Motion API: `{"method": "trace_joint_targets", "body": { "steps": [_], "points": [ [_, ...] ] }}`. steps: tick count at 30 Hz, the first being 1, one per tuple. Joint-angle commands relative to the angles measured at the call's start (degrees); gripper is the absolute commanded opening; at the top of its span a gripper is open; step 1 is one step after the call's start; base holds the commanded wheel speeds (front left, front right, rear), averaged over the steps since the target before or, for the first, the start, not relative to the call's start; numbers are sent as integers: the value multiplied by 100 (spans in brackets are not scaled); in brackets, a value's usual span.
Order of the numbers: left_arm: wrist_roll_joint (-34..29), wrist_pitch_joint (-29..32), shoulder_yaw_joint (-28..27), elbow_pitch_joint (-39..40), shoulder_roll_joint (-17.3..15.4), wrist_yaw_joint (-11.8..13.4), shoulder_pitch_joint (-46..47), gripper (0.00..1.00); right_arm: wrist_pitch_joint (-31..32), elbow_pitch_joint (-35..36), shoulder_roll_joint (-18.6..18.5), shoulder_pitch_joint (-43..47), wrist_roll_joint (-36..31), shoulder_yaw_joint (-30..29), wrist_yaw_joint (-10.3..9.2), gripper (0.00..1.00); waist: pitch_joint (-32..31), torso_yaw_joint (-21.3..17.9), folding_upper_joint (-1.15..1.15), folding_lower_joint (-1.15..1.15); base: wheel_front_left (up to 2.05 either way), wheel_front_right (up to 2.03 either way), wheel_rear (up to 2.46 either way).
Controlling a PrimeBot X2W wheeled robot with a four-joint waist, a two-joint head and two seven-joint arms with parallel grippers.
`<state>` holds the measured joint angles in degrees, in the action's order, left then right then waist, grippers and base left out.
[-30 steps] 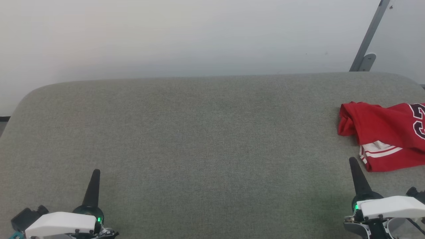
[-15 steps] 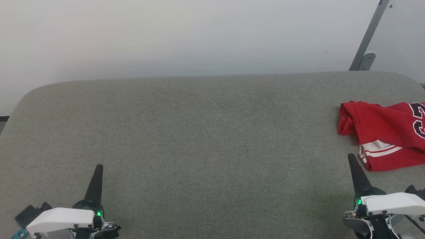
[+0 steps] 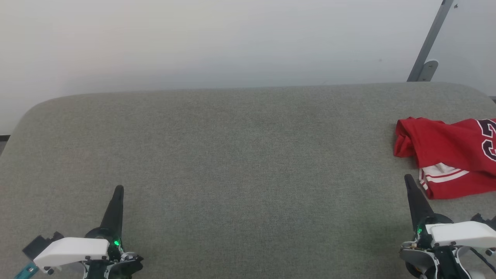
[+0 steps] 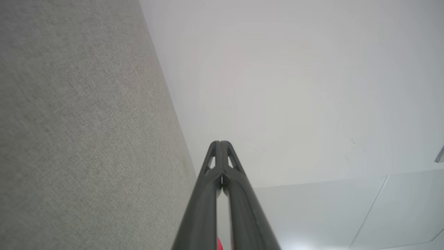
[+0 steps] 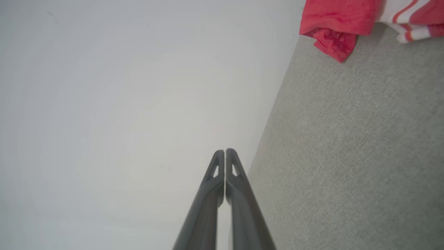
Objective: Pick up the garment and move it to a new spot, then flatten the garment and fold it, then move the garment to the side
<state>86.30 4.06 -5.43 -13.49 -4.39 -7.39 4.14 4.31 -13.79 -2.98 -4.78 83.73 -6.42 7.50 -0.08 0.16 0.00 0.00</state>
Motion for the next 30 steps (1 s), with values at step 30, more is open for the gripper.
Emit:
{"method": "trace_joint_targets", "body": {
  "steps": [30],
  "points": [
    [627, 261, -112, -62, 149, -18, 248, 0, 242, -30, 15, -161, 877, -16, -2, 0, 26, -16, 0, 0, 0, 0, 0]
  ]
}}
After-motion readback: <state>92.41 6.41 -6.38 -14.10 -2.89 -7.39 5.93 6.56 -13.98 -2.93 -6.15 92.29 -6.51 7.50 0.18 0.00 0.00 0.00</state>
